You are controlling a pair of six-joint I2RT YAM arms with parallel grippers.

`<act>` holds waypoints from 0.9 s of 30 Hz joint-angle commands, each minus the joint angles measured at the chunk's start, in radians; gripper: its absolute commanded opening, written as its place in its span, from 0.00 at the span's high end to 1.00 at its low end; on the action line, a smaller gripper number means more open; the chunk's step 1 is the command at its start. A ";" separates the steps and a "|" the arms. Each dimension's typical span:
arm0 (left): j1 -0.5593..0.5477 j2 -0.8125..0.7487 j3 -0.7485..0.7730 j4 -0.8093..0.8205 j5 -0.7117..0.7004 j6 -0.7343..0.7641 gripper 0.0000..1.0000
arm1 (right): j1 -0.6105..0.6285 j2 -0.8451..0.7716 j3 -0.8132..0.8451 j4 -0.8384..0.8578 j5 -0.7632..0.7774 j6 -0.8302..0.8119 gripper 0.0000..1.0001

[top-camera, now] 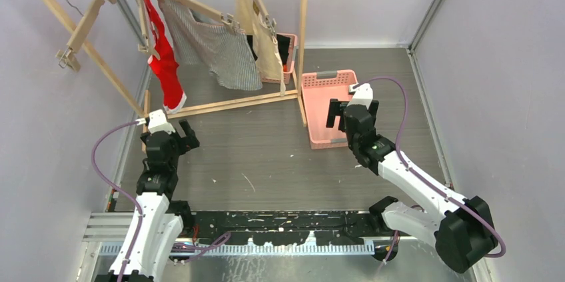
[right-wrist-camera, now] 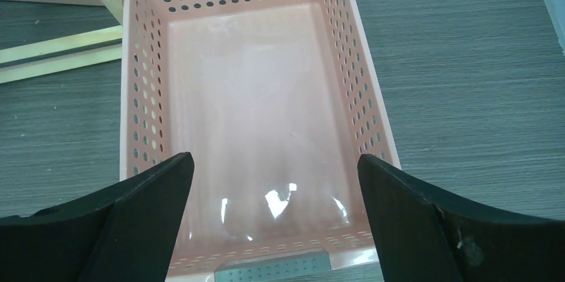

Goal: Remove the underwear clipped to the hanger

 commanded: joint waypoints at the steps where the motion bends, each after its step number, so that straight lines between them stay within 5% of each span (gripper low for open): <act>1: -0.002 -0.007 0.024 0.027 -0.009 -0.004 0.02 | 0.006 0.002 0.018 0.038 0.029 0.016 0.00; 18: -0.003 -0.025 0.021 0.024 0.007 -0.005 0.02 | 0.006 -0.032 0.003 0.050 0.024 0.016 0.00; 27: -0.026 -0.033 0.124 -0.008 0.213 0.027 0.02 | 0.006 -0.011 0.009 0.040 -0.002 0.020 0.00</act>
